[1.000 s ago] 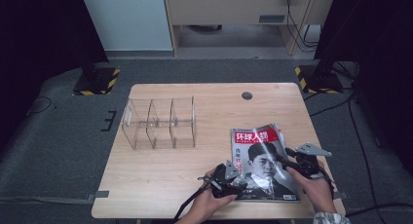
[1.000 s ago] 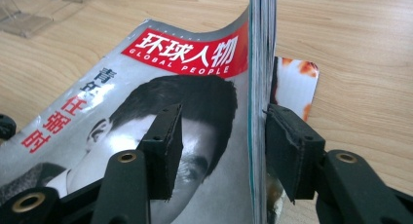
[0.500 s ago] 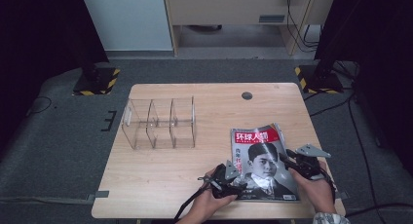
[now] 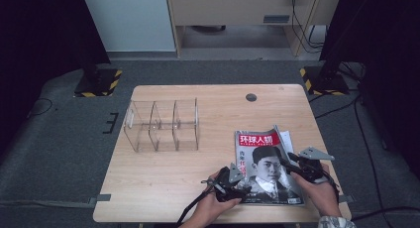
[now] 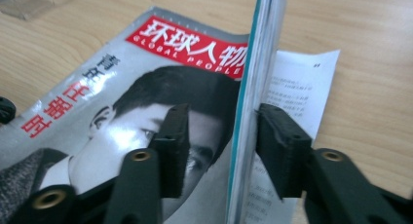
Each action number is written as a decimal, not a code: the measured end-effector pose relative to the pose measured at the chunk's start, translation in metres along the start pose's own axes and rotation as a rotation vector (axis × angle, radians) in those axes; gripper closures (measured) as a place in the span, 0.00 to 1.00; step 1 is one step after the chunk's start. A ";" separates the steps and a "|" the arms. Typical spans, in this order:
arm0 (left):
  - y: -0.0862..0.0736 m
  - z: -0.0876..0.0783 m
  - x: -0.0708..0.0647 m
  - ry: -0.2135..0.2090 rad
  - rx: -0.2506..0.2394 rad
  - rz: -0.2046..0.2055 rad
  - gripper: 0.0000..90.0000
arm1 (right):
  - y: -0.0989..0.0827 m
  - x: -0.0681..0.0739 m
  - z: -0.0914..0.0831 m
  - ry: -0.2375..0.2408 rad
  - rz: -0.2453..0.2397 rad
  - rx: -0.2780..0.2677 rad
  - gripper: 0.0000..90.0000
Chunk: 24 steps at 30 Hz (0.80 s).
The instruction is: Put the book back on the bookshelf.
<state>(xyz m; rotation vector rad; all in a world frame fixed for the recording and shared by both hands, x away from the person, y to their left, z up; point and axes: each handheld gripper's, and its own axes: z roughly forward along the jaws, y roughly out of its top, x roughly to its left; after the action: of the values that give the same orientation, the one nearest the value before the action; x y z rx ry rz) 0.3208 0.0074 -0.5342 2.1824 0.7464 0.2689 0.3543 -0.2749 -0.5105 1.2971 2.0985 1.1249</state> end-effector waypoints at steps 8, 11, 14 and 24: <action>0.000 0.000 0.000 0.001 0.000 0.000 0.34 | -0.008 -0.006 0.014 0.011 0.035 0.101 0.59; 0.000 0.000 0.000 0.001 0.000 0.002 0.34 | -0.004 -0.002 0.008 0.062 0.029 0.048 0.68; 0.000 0.000 0.000 0.001 0.000 0.002 0.34 | -0.004 0.004 0.011 0.098 0.018 0.067 0.65; 0.000 0.000 0.000 0.000 0.000 0.001 0.34 | -0.007 0.004 0.020 0.079 -0.001 0.160 0.57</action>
<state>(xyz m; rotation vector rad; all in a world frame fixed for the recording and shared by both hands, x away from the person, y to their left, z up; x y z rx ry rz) 0.3211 0.0075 -0.5343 2.1822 0.7456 0.2691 0.3633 -0.2650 -0.5275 1.3431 2.2871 1.0416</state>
